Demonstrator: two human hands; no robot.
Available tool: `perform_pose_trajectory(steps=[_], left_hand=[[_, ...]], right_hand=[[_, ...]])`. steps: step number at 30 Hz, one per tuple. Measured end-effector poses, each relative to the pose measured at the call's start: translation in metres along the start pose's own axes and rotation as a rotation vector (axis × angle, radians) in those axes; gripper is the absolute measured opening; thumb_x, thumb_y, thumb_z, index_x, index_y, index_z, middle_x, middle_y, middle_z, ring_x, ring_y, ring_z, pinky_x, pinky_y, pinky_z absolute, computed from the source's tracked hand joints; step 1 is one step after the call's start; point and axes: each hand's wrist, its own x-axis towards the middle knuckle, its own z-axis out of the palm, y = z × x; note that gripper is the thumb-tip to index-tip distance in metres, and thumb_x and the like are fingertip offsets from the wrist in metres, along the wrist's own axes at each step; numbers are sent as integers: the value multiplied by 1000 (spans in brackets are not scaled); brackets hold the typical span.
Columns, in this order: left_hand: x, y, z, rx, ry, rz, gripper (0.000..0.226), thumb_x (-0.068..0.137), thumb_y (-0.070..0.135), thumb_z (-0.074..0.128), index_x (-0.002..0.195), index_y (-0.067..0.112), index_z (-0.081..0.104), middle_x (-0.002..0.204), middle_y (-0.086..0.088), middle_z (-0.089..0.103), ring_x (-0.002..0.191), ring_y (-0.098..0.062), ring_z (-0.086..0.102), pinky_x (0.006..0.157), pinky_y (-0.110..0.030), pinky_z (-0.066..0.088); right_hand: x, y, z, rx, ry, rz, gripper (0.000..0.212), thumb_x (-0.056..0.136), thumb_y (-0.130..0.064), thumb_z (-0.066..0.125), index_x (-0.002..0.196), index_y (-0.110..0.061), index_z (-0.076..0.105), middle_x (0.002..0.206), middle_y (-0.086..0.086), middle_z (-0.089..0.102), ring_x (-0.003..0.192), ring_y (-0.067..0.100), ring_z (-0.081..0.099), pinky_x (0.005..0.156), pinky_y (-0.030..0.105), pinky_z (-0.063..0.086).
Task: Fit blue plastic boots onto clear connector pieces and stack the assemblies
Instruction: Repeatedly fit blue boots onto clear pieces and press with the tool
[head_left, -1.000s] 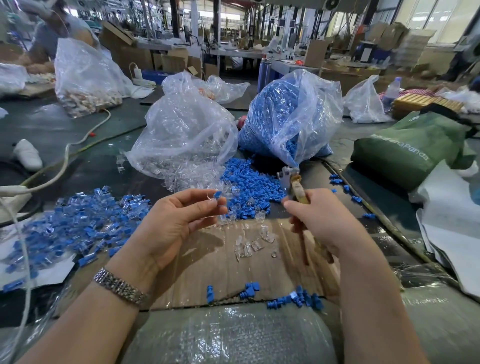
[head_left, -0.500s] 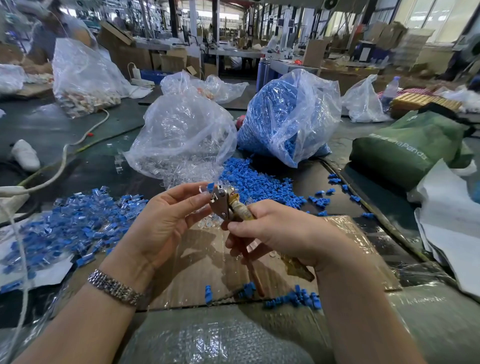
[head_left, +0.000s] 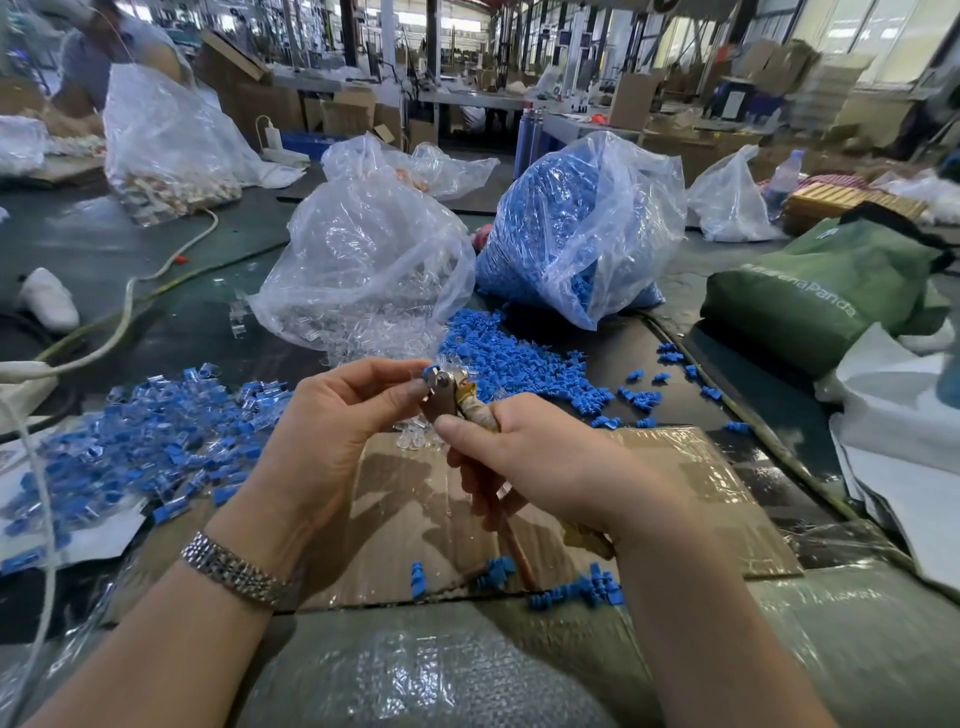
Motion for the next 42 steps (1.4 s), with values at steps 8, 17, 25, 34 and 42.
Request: perform_pose_trajectory(steps=[8, 17, 25, 34, 42], left_hand=[[5, -6, -8, 21, -12, 71, 24, 83, 20, 78, 106, 16, 79, 107, -13, 77, 105, -28, 73, 87, -26, 57], [10, -4, -33, 808, 470, 44, 15, 87, 13, 68, 80, 26, 67, 79, 1, 67, 74, -18, 63, 64, -37, 52], [6, -10, -23, 1333, 298, 187, 14, 87, 11, 67, 92, 23, 70, 91, 7, 46, 94, -13, 40, 81, -27, 36], [9, -35, 1, 1305, -119, 343, 34, 99, 23, 56, 131, 30, 64, 115, 13, 58, 104, -4, 44, 100, -26, 38], [10, -40, 7, 1380, -175, 367, 24, 96, 28, 61, 119, 28, 70, 111, 9, 60, 108, -13, 49, 100, -32, 42]], right_hand=[[5, -1, 4, 60, 5, -3, 44, 102, -45, 56, 87, -4, 63, 70, 11, 70, 59, 21, 70, 63, 37, 62], [9, 18, -49, -470, 406, 185, 34, 94, -42, 63, 75, -16, 53, 70, 0, 57, 65, 20, 55, 53, 32, 35], [21, 57, -44, -673, 417, 458, 30, 92, -33, 61, 75, -17, 41, 115, 17, 61, 107, 36, 58, 90, 45, 49], [50, 45, -22, -845, 459, 36, 26, 102, -33, 56, 127, -28, 60, 130, -2, 55, 127, 22, 43, 103, 51, 32], [67, 49, -5, -983, 405, -16, 24, 102, -16, 49, 120, -27, 60, 120, -1, 61, 120, 25, 44, 99, 51, 31]])
